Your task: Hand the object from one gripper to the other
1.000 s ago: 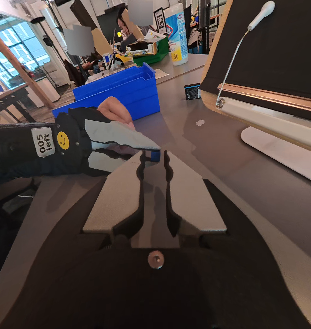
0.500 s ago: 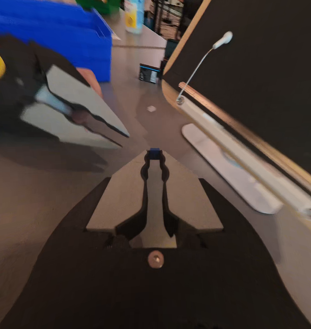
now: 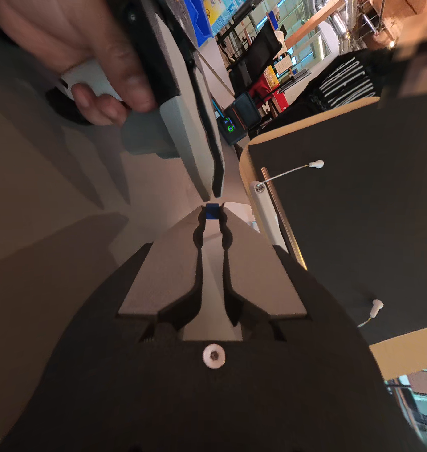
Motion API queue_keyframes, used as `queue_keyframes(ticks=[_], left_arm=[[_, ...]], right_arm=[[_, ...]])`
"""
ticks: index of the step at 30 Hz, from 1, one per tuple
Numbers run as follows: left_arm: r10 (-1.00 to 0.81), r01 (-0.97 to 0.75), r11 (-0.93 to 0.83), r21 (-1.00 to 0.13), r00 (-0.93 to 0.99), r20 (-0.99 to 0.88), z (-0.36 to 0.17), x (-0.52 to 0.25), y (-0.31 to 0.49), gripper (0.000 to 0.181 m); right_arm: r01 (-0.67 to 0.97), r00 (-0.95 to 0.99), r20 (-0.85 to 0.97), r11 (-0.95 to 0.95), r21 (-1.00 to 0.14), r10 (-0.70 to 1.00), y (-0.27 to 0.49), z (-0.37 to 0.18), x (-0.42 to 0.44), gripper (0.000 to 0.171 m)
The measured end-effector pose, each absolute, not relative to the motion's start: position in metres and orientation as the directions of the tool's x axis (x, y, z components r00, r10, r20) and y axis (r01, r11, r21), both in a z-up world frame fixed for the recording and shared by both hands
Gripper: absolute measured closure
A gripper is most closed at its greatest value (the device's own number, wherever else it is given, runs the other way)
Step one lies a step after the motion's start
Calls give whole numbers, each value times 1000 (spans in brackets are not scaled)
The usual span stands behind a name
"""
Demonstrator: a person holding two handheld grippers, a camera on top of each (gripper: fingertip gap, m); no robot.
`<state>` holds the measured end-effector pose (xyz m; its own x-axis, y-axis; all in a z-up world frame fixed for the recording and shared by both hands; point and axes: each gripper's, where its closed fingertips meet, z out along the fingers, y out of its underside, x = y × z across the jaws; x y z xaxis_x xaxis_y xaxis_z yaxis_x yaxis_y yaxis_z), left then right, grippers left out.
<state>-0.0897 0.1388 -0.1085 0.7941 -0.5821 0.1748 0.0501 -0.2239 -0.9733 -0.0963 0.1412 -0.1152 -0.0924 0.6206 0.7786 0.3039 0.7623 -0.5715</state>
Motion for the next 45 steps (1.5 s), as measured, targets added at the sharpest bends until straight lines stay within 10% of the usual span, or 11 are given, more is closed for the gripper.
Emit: queue_keyframes(ticks=[21,28,34,45], left_arm=[[-636,103,-323,-941,713,296,-113,-81,134,173],[-545,-323,-106,-940,810,-217,-119,-102,140,173],[-351,-783,17,-622,578,-737,-126,-105,142,173],[-232,-920,81,-384,357,-905,-123,-93,140,173]], right_arm=[[311,-91,857,832,-459,507,129,-115,-98,163],[349,-144,506,522,-778,851,143,-125,-94,153],[350,-191,70,135,-927,979,140,-124,-95,147],[334,-291,-327,-225,-915,899,124,-118,-100,157]])
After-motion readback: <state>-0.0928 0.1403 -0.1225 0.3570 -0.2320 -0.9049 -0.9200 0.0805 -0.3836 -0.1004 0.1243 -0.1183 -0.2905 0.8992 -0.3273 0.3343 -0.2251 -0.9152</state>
